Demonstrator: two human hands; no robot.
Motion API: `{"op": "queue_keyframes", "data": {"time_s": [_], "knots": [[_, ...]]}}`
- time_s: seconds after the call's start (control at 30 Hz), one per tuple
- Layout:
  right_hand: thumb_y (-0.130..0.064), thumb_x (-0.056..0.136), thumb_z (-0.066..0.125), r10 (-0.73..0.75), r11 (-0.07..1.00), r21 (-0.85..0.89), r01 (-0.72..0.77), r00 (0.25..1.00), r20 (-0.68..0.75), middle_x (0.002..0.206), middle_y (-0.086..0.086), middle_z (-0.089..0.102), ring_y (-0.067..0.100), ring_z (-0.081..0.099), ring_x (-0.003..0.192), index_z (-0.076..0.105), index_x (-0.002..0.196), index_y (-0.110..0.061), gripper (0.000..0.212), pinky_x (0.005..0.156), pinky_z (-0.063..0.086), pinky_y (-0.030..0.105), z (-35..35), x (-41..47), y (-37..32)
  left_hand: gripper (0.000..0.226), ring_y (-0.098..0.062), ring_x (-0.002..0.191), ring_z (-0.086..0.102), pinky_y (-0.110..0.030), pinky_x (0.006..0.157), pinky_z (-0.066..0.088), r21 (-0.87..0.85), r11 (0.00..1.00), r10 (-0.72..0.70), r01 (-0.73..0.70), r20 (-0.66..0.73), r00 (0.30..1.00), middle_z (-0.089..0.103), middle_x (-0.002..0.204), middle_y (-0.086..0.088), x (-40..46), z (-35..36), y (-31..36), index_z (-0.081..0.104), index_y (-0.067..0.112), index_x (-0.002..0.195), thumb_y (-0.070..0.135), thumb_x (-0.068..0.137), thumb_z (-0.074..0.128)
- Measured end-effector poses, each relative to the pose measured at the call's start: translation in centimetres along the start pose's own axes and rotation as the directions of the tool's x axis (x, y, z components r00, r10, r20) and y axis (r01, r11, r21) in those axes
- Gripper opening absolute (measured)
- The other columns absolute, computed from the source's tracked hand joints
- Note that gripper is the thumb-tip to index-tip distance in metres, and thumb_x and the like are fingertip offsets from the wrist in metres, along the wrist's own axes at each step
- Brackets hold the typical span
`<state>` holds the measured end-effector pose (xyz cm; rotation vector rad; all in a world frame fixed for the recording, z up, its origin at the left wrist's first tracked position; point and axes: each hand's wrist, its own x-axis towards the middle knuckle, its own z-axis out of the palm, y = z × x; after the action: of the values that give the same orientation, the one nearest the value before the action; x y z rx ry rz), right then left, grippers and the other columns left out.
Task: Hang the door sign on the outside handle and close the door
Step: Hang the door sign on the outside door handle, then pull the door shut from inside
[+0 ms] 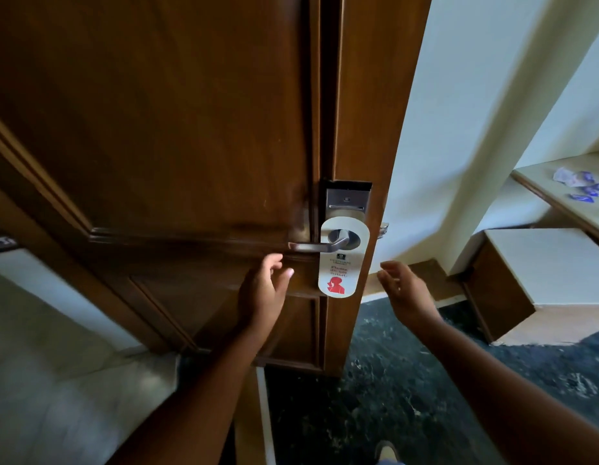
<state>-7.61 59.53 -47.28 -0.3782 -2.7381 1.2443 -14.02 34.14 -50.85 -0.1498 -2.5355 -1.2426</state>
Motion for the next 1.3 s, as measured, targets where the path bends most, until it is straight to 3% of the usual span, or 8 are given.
{"op": "queue_keyframes", "data": {"time_s": [0.13, 0.2, 0.33, 0.4, 0.5, 0.67, 1.07, 1.3], "knots": [[-0.041, 0.096, 0.047, -0.259, 0.965, -0.057, 0.254, 0.962, -0.091, 0.115, 0.000, 0.068, 0.017, 0.064, 0.100, 0.059, 0.116, -0.024, 0.028, 0.081, 0.053, 0.035, -4.8, 0.0, -5.6, 0.024, -0.025, 0.099, 0.064, -0.041, 0.083, 0.053, 0.109, 0.938, 0.331, -0.330, 0.010, 0.944, 0.069, 0.106, -0.004, 2.8, -2.4, 3.5, 0.057, 0.027, 0.111, 0.039, 0.093, 0.049], [-0.038, 0.096, 0.045, -0.498, 0.855, -0.244, 0.458, 0.857, -0.134, 0.106, 0.002, 0.069, 0.024, 0.065, 0.090, 0.060, 0.109, -0.025, 0.024, 0.076, 0.055, 0.041, -7.1, 0.9, -9.7, 0.022, -0.026, 0.091, 0.064, -0.039, 0.079, 0.051, 0.261, 0.830, 0.472, -0.492, 0.141, 0.870, 0.069, 0.099, -0.004, 4.2, -2.7, 5.8, 0.063, 0.021, 0.105, 0.036, 0.092, 0.054], [-0.035, 0.092, 0.047, -0.872, 0.337, -0.709, 0.620, 0.490, 0.014, 0.130, 0.013, 0.062, 0.038, 0.059, 0.115, 0.060, 0.122, -0.021, 0.036, 0.097, 0.045, 0.046, -10.2, 4.1, -17.8, 0.035, -0.016, 0.064, 0.061, -0.028, 0.053, 0.038, 0.370, 0.704, 0.415, -0.607, 0.480, 0.773, 0.070, 0.079, -0.003, 5.8, -1.7, 9.8, 0.064, 0.015, 0.084, 0.047, 0.095, 0.054], [-0.042, 0.090, 0.050, -0.871, 0.078, -0.829, 0.554, 0.443, 0.214, 0.154, 0.014, 0.037, 0.037, 0.036, 0.141, 0.045, 0.140, -0.025, 0.053, 0.116, 0.023, 0.051, -10.5, 6.2, -20.0, 0.043, -0.014, 0.062, 0.063, -0.030, 0.052, 0.050, 0.378, 0.748, 0.266, -0.545, 0.582, 0.768, 0.072, 0.078, -0.003, 6.2, -0.6, 10.4, 0.063, 0.014, 0.082, 0.053, 0.095, 0.050], [-0.054, 0.087, 0.049, -0.821, -0.158, -0.870, 0.466, 0.428, 0.378, 0.161, 0.015, 0.019, 0.038, 0.019, 0.147, 0.024, 0.150, -0.027, 0.073, 0.117, 0.010, 0.058, -10.6, 9.2, -21.3, 0.054, -0.017, 0.062, 0.066, -0.035, 0.062, 0.056, 0.392, 0.792, 0.199, -0.467, 0.557, 0.806, 0.072, 0.075, -0.003, 6.4, 0.5, 10.5, 0.064, 0.012, 0.075, 0.059, 0.094, 0.046], [-0.060, 0.087, 0.042, -0.820, -0.293, -0.886, 0.360, 0.382, 0.426, 0.162, 0.013, 0.018, 0.038, 0.019, 0.147, 0.020, 0.152, -0.027, 0.076, 0.115, 0.011, 0.062, -10.8, 11.2, -21.3, 0.059, -0.016, 0.059, 0.064, -0.030, 0.058, 0.049, 0.426, 0.794, 0.216, -0.434, 0.471, 0.856, 0.072, 0.072, -0.002, 6.0, 1.6, 9.6, 0.063, 0.012, 0.070, 0.062, 0.094, 0.043], [-0.065, 0.090, 0.033, -0.809, -0.356, -0.861, 0.363, 0.342, 0.479, 0.163, 0.016, 0.011, 0.041, 0.011, 0.148, 0.013, 0.153, -0.025, 0.077, 0.115, 0.004, 0.063, -10.5, 6.9, -21.6, 0.054, -0.010, 0.050, 0.053, -0.023, 0.044, 0.028, 0.408, 0.829, 0.171, -0.383, 0.466, 0.868, 0.069, 0.069, -0.003, 1.6, -1.7, 10.8, 0.055, 0.014, 0.063, 0.057, 0.095, 0.048], [-0.059, 0.091, 0.032, -0.833, -0.410, -0.818, 0.403, 0.200, 0.516, 0.161, 0.022, 0.011, 0.043, 0.007, 0.148, 0.021, 0.152, -0.014, 0.076, 0.114, 0.001, 0.066, -9.6, 0.4, -21.4, 0.046, -0.011, 0.053, 0.048, -0.031, 0.057, 0.042, 0.471, 0.758, 0.319, -0.451, 0.336, 0.886, 0.058, 0.058, 0.006, -4.7, -5.6, 9.3, 0.048, 0.022, 0.060, 0.055, 0.091, 0.051]]}}
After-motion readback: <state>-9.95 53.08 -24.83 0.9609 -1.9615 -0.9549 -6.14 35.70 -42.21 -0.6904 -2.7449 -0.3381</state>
